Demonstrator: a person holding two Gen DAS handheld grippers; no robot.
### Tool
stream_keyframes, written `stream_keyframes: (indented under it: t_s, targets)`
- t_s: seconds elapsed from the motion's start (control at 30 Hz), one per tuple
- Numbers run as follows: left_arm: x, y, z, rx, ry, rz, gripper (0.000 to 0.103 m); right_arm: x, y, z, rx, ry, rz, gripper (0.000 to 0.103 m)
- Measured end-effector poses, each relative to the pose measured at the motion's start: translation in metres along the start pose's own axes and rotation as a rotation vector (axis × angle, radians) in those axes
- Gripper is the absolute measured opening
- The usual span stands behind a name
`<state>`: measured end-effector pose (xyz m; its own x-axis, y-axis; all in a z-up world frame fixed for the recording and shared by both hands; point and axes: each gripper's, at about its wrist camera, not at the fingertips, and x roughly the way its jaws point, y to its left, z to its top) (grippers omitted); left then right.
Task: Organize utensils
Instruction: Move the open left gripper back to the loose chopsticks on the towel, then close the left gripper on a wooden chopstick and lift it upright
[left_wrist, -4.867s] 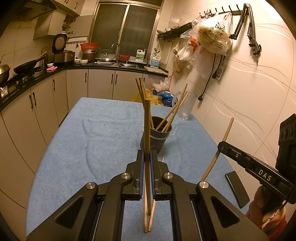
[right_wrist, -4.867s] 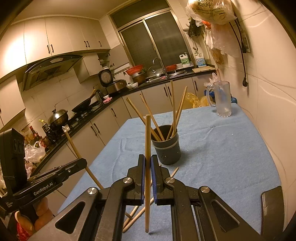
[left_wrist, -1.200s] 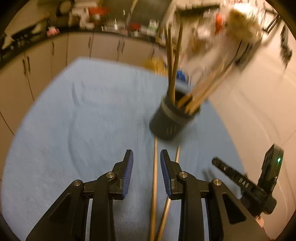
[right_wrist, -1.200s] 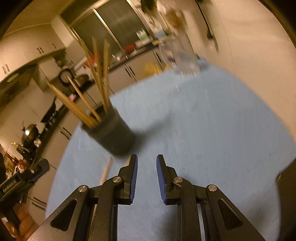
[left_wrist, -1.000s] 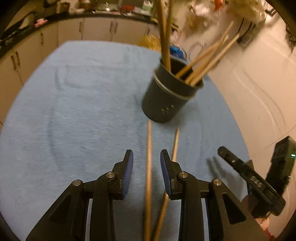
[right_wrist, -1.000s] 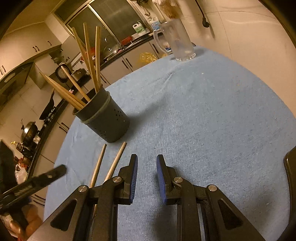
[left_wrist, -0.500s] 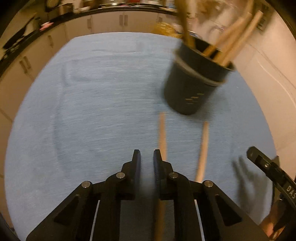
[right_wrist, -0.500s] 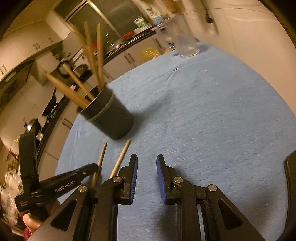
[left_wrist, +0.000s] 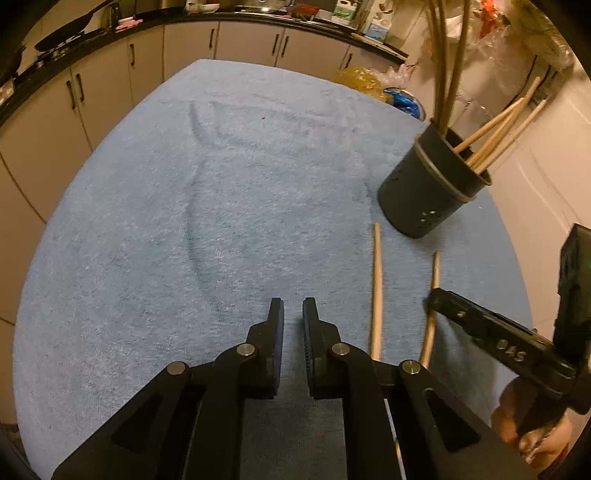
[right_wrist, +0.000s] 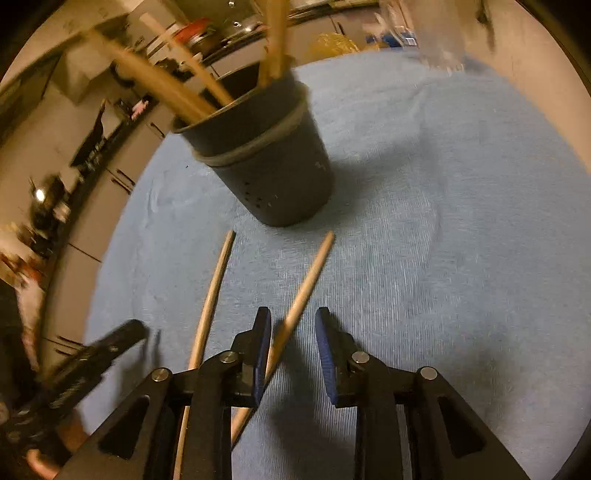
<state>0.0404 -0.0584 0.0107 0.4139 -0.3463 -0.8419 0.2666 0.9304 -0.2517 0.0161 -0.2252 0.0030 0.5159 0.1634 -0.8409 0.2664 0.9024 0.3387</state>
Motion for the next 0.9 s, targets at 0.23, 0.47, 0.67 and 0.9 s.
stream_keyframes:
  t_s: [0.23,0.47,0.67,0.9]
  targets:
    - [0.005,-0.029,0.006,0.084,0.016,-0.019,0.026,-0.002,0.002,0.003,-0.123,0.036,-0.087,0.009]
    - [0.023,-0.066,0.013,0.192,0.066,-0.013,0.027,-0.019,-0.038,0.006,-0.195,0.075,-0.148,0.008]
    - [0.044,-0.083,0.016,0.237,0.110,0.050,0.027,-0.028,-0.066,0.013,-0.151,0.103,-0.142,0.008]
    - [0.049,-0.084,0.022,0.254,0.093,0.105,0.006,-0.019,-0.068,0.021,-0.128,0.101,-0.152,0.012]
